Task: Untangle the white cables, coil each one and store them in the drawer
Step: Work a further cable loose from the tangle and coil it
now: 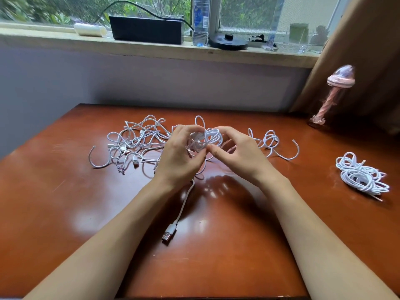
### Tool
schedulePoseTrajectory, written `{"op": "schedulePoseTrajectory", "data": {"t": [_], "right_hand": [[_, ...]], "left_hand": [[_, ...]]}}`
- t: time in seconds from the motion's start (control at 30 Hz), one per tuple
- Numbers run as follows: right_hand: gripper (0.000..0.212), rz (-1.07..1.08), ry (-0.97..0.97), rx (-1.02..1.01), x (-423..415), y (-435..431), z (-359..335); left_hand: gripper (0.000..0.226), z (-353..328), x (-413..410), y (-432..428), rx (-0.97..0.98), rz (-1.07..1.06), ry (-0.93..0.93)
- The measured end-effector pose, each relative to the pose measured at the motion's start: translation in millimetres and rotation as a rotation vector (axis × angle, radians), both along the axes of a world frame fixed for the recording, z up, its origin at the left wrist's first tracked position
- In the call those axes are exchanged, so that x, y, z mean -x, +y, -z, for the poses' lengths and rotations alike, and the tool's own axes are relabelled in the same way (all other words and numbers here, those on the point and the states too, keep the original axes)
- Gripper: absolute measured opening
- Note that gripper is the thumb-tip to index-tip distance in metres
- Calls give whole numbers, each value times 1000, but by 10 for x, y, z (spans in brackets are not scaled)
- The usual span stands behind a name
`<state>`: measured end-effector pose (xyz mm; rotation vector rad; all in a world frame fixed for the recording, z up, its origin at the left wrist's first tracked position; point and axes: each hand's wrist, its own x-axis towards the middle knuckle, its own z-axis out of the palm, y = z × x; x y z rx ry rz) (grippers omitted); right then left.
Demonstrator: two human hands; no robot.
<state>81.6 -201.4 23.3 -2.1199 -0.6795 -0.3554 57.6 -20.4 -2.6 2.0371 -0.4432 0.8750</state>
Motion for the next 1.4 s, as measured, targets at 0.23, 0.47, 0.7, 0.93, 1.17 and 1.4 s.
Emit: {"op": "schedulePoseTrajectory", "data": {"t": [0.23,0.47,0.7,0.93,1.17,1.4], "right_hand": [[48,-34,26,10,116,-214,-108],[44,61,10,76,278,-775,-124],[44,175,-74,165,545,-1441,-191],[50,360,-32,186,893,-2228,-173],[46,541,-2,213,1125,-2832,96],[47,632,39,245,1164,-3036,295]], "left_hand": [[42,-54,-4,-132,60,46,55],[46,-119,91,-496,-45,177,55],[45,-171,140,-1148,-100,271,62],[42,-120,121,-1936,-172,354,70],[37,15,117,-2614,-279,389,68],[38,162,74,-2873,-258,506,188]]}}
